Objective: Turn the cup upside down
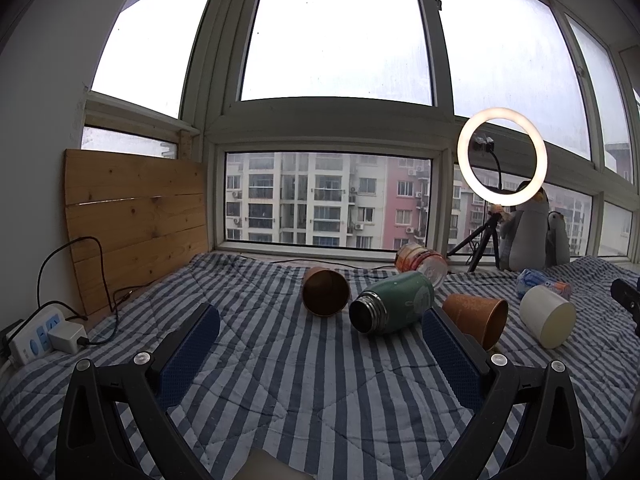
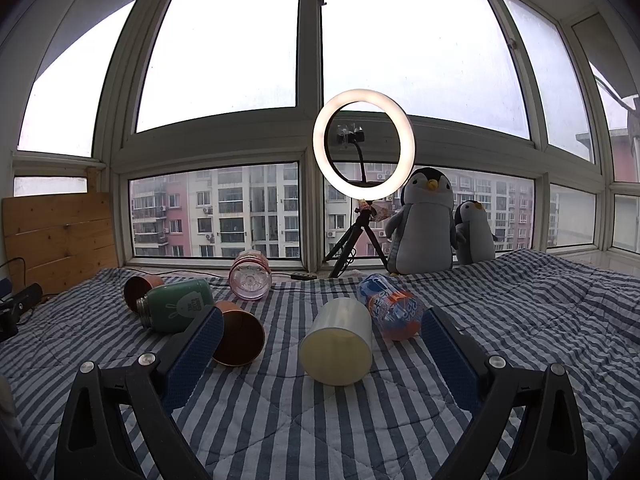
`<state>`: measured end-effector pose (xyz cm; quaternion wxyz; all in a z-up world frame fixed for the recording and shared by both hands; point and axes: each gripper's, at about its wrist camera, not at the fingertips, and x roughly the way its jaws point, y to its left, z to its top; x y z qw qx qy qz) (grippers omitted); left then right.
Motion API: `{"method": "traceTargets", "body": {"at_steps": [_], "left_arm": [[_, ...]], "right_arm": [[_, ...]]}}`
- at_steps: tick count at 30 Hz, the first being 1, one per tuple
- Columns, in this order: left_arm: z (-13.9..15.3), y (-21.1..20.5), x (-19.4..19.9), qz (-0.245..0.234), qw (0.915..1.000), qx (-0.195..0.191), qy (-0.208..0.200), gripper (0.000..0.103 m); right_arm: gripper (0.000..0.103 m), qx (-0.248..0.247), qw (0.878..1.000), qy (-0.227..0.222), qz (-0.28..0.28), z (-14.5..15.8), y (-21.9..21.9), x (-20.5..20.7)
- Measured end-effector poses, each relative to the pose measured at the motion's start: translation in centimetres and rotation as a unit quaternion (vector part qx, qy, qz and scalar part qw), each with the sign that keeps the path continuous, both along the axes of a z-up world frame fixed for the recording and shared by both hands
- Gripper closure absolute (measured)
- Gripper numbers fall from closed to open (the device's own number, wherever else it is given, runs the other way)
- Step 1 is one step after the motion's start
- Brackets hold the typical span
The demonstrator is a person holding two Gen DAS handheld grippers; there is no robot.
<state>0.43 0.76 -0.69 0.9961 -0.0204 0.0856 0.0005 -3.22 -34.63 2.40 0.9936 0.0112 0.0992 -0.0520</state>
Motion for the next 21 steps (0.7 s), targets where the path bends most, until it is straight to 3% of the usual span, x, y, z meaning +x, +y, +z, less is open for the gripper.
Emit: {"method": "traceTargets", "body": {"at_steps": [10,14,17,21], "left_arm": [[0.0,-0.3,0.7,-0.001,0.9999,-0.002,0.011,0.000],[0.1,0.2,2.3,-0.019,0.9984,-0.012,0.051,0.000],[1.0,1.1,4.7,-0.021,0.9952,0.015,0.095,0.000],[3.7,3.6,8.1,0.010,0.9927,0.049,0.109,0.000]], "right_arm": [[0.005,0.001,1.000,-0.001,-0.001,0.1,-0.2,0.1],[0.005,-0.001,1.000,-0.002,-0.001,0.0,0.0,0.0],[0.005,-0.014,1.000,-0.009,0.007,0.3,0.5,-0.4],[0.005,-0.038,0.999,-0.002,0.038,0.9,2.4,-0.6]]}}
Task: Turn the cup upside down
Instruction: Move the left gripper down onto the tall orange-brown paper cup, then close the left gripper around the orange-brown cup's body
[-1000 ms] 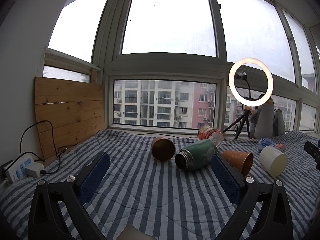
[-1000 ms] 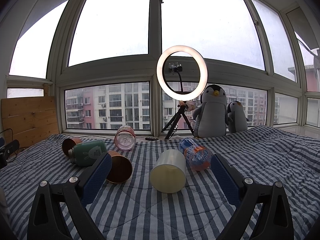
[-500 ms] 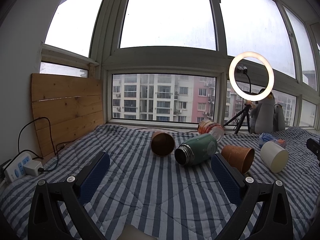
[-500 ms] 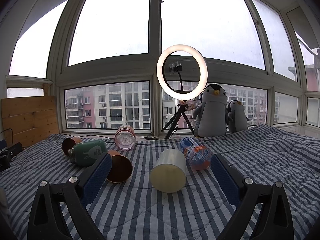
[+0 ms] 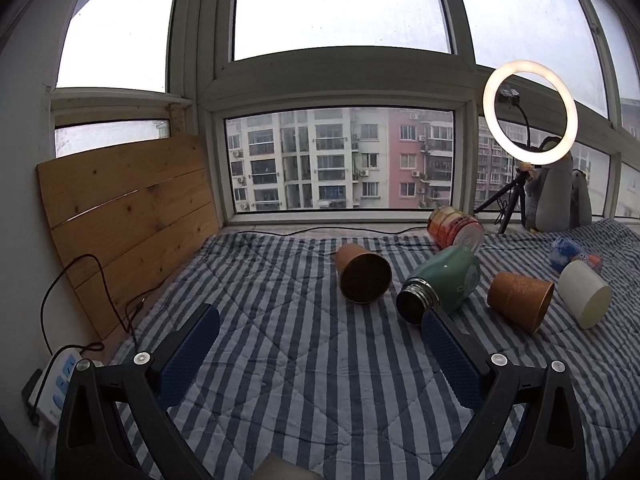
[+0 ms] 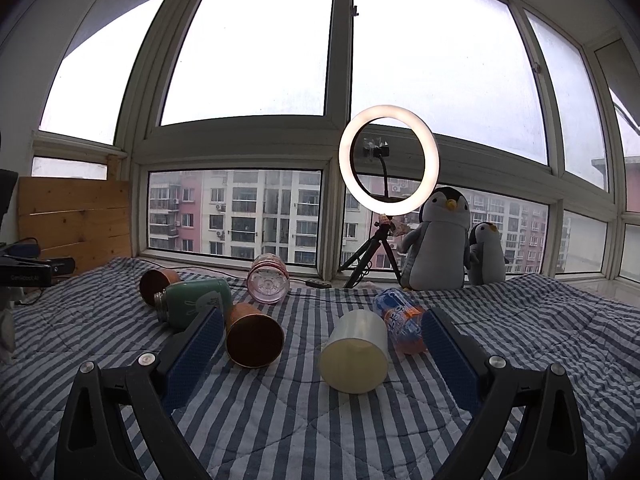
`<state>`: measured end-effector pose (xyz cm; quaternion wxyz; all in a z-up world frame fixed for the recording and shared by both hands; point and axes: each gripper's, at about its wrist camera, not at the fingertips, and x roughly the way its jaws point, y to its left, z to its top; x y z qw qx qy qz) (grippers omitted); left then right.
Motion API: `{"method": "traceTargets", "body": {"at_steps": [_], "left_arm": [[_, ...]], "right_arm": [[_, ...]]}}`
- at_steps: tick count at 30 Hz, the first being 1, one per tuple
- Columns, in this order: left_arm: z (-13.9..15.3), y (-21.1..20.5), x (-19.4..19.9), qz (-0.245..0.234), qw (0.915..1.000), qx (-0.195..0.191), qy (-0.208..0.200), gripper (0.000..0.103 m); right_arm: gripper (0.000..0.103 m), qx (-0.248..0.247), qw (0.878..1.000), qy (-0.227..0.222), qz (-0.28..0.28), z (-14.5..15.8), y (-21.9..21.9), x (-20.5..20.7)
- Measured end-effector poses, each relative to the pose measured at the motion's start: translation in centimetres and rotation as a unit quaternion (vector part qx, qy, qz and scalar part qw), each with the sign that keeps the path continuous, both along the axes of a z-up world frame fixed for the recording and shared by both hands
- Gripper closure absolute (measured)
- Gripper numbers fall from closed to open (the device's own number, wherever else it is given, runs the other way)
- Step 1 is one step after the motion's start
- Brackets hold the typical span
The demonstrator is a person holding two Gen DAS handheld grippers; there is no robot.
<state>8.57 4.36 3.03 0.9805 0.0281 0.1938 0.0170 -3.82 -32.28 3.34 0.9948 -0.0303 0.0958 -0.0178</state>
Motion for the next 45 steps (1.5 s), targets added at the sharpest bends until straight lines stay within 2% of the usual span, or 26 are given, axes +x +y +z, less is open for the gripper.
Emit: {"method": "traceTargets", "body": {"at_steps": [4,7,11,15,18,21,22,24,32,35,37,41,45], "left_arm": [[1.9,2.8,4.3,0.014,0.9996,-0.007,0.025,0.000],[2.3,4.7,8.0,0.013,0.9977,-0.038,0.054,0.000],[1.3,5.7,13.7,0.007,0.9921,-0.078,0.098,0.000],[-0.3,5.1,20.2,-0.002,0.9832,-0.100,0.153,0.001],[-1.6,5.0,25.2,-0.003,0.9717,-0.136,0.193,0.009],[-3.1,5.3,29.6,-0.014,0.9518,-0.190,0.241,0.014],[-3.6,5.4,30.9,-0.018,0.9457,-0.203,0.253,0.021],[-4.4,4.8,32.7,-0.026,0.9381,-0.212,0.272,0.023],[-6.8,1.9,36.5,-0.061,0.9211,-0.209,0.323,0.023],[-8.0,0.6,37.0,-0.070,0.9169,-0.190,0.344,0.025],[-9.0,0.2,36.8,-0.079,0.9113,-0.186,0.359,0.028],[-10.2,0.4,35.8,-0.077,0.9081,-0.172,0.374,0.034],[-10.5,2.1,34.6,-0.071,0.9020,-0.211,0.370,0.037]], "right_arm": [[0.005,0.020,0.998,0.043,0.043,0.4,1.4,1.1],[0.005,0.038,0.994,0.072,0.075,0.2,2.3,1.8],[0.005,0.043,0.989,0.095,0.104,-0.2,3.5,1.9],[0.005,0.027,0.989,0.092,0.112,-0.7,4.4,1.8],[0.005,0.023,0.988,0.094,0.117,-1.3,4.7,2.0],[0.005,0.032,0.984,0.115,0.129,-1.7,4.5,2.9],[0.005,0.037,0.984,0.117,0.130,-1.7,4.4,3.0],[0.005,0.041,0.985,0.111,0.128,-1.5,4.1,2.9],[0.005,0.016,0.988,0.080,0.132,-1.1,5.0,1.7],[0.005,0.015,0.989,0.073,0.129,-1.0,4.9,1.5],[0.005,0.015,0.989,0.070,0.127,-0.9,4.9,1.4],[0.005,0.012,0.991,0.056,0.122,-0.7,4.8,1.0],[0.005,0.000,0.992,0.039,0.118,-0.5,5.1,0.6]]}}
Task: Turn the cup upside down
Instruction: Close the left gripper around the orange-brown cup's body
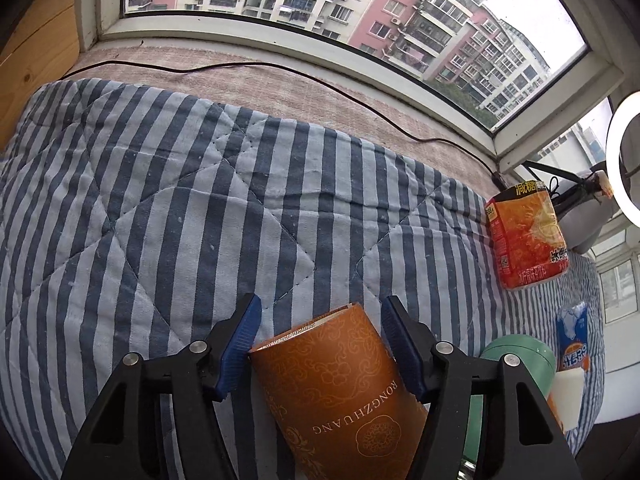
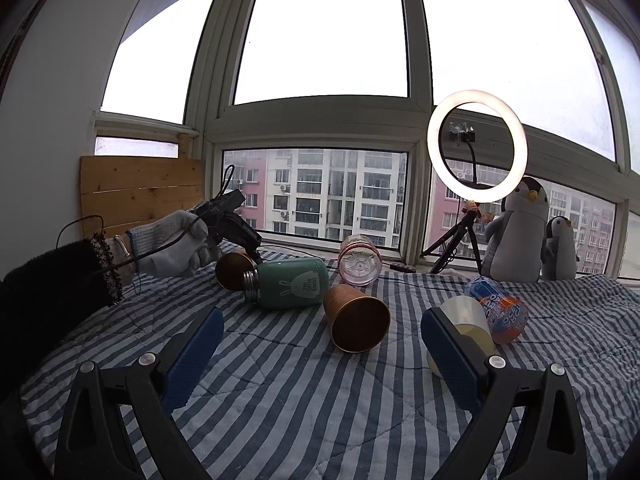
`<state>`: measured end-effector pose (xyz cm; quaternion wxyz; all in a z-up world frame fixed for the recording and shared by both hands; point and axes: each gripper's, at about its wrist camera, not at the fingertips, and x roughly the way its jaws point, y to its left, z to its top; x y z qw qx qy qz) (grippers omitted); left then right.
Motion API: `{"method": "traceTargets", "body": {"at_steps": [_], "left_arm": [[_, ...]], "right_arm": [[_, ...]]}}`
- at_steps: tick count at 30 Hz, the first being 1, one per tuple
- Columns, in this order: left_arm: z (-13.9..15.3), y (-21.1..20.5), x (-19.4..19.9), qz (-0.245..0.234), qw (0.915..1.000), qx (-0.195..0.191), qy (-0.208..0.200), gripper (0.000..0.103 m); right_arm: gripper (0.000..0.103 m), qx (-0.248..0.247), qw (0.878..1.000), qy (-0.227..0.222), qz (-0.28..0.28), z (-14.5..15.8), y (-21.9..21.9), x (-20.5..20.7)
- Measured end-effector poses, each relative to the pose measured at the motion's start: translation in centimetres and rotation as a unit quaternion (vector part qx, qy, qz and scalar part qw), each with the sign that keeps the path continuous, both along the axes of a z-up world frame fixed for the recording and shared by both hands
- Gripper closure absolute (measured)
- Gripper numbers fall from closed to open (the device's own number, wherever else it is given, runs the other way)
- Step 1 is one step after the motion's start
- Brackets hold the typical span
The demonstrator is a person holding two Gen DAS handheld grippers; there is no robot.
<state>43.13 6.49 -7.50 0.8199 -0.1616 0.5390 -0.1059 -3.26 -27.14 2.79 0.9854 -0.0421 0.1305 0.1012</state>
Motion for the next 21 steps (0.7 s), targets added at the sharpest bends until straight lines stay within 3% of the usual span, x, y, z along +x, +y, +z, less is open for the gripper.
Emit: {"method": "traceTargets", "body": {"at_steps": [12,21], "left_arm": [[0.8,4.3,-6.8,0.008,0.9998,-0.002,0.019,0.039],[1.6,8.1,-17.5,0.027,0.9975,-0.065,-0.005,0.030]], "right_arm": [[0.005,-0.008,1.000,-0.017,0.001,0.1,0.0,-0.6],[0.005,-0.009,1.000,-0.024,0.002,0.1,0.0,-0.8]]}}
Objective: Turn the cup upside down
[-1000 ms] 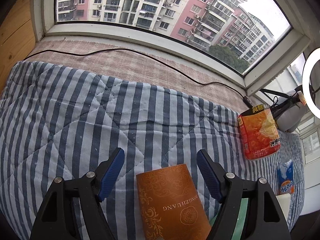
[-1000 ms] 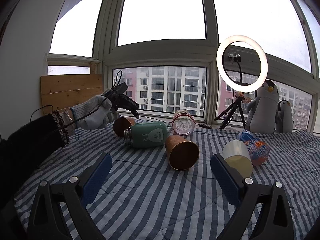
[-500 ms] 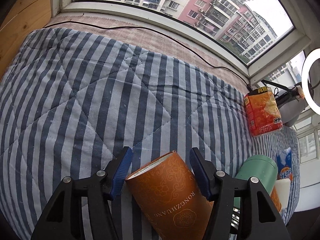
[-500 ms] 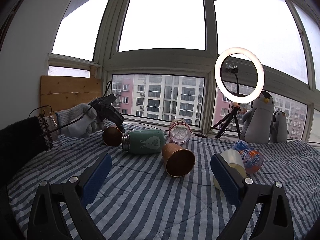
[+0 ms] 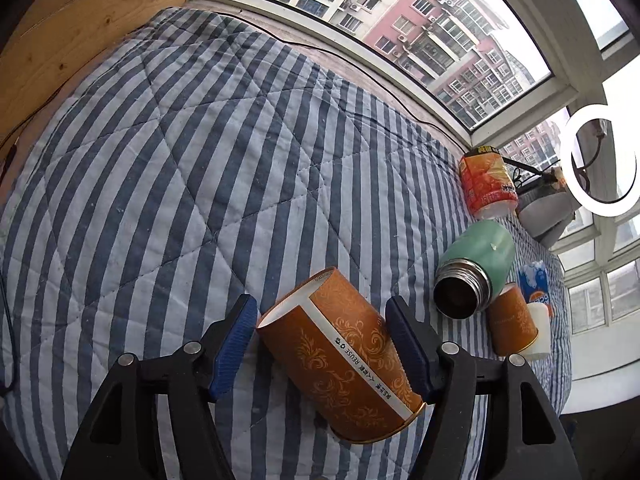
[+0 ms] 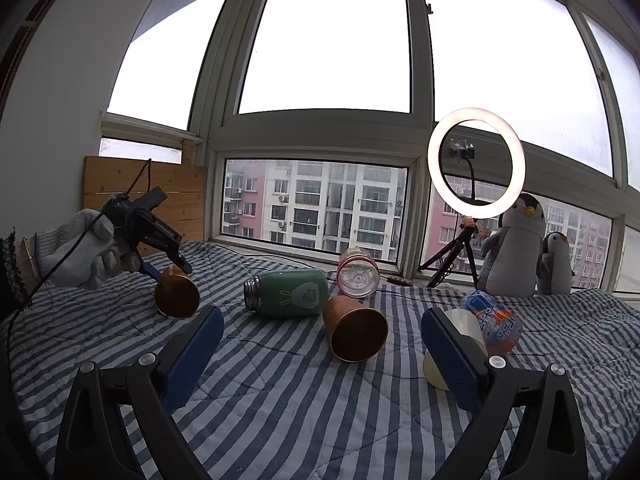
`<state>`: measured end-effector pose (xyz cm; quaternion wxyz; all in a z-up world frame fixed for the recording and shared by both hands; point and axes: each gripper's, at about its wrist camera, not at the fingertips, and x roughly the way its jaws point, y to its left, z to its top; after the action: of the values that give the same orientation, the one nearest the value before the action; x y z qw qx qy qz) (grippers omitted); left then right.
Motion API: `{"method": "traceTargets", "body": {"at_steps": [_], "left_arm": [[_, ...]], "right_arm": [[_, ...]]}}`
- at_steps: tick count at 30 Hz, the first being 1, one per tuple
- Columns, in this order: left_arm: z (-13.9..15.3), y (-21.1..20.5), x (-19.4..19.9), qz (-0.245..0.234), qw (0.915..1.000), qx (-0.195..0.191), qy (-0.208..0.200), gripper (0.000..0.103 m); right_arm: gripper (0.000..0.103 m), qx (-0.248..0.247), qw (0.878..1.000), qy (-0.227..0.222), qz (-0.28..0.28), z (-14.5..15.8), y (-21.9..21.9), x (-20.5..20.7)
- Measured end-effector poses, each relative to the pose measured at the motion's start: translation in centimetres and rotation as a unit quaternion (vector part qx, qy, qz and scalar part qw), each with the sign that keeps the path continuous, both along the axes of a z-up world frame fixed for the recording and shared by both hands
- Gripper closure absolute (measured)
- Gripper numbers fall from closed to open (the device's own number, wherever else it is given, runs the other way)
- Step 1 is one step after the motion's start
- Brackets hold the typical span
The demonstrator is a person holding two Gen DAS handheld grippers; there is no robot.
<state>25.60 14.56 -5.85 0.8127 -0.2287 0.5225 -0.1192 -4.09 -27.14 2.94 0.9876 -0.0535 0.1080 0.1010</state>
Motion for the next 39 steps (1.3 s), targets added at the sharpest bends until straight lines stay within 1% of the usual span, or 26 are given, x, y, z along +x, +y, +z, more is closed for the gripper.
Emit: {"method": "traceTargets", "body": {"at_steps": [2,6,8,13,15,17,19,21,22,23,24,26,27,30,33,35,37,39], "left_arm": [[-0.1,0.2,-2.2,0.003,1.0000,-0.007,-0.006,0.023],[0.0,1.2,-6.3,0.004,0.9994,-0.028,-0.021,0.022],[-0.2,2.3,-8.5,0.014,0.9984,-0.052,-0.019,0.022],[-1.5,4.1,-13.6,0.025,0.9960,-0.083,-0.022,0.020],[-1.9,4.4,-15.8,0.024,0.9957,-0.086,-0.023,0.020],[-2.4,4.1,-18.0,0.010,0.9958,-0.087,-0.026,0.020],[-2.6,4.1,-20.7,0.006,0.9954,-0.088,-0.038,0.020],[-2.3,4.2,-23.5,0.012,0.9953,-0.074,-0.062,0.020],[-2.0,4.1,-24.9,0.015,0.9952,-0.061,-0.075,0.020],[-1.7,4.1,-26.2,0.022,0.9948,-0.041,-0.090,0.020],[-1.4,4.0,-28.0,0.032,0.9934,-0.013,-0.109,0.020],[-1.0,3.8,-30.8,0.047,0.9883,0.033,-0.141,0.019],[-0.8,3.5,-31.9,0.050,0.9857,0.048,-0.154,0.019],[-0.2,2.6,-35.1,0.065,0.9749,0.094,-0.191,0.016],[0.5,1.7,-37.1,0.084,0.9585,0.142,-0.233,0.012],[0.7,1.3,-37.4,0.094,0.9507,0.154,-0.252,0.009],[1.0,0.7,-37.9,0.098,0.9434,0.175,-0.264,0.005],[1.1,0.7,-37.6,0.101,0.9403,0.181,-0.270,0.005]], "right_arm": [[0.005,-0.001,1.000,0.007,0.004,0.0,0.1,0.2],[0.005,-0.004,1.000,0.022,0.013,0.1,0.4,0.6],[0.005,-0.009,0.999,0.031,0.018,0.2,0.7,0.8],[0.005,-0.014,0.999,0.039,0.031,0.5,1.9,1.0],[0.005,-0.017,0.998,0.037,0.039,0.8,2.6,0.8],[0.005,-0.020,0.998,0.039,0.051,1.1,3.3,0.7],[0.005,-0.024,0.997,0.043,0.067,1.4,4.3,0.5],[0.005,-0.034,0.995,0.046,0.085,2.0,5.4,0.6],[0.005,-0.043,0.992,0.052,0.102,2.4,6.2,0.8],[0.005,-0.054,0.989,0.062,0.123,2.8,7.1,1.2],[0.005,-0.065,0.984,0.073,0.146,3.1,8.2,1.5],[0.005,-0.083,0.976,0.089,0.179,3.6,10.1,2.3],[0.005,-0.091,0.972,0.098,0.196,3.8,11.1,2.8],[0.005,-0.112,0.956,0.131,0.238,4.0,14.5,4.3],[0.005,-0.130,0.949,0.141,0.250,3.5,17.6,5.5],[0.005,-0.145,0.944,0.150,0.257,2.9,19.3,6.2],[0.005,-0.158,0.939,0.157,0.262,2.3,20.7,6.9],[0.005,-0.174,0.932,0.166,0.271,1.7,22.1,7.5]]}}
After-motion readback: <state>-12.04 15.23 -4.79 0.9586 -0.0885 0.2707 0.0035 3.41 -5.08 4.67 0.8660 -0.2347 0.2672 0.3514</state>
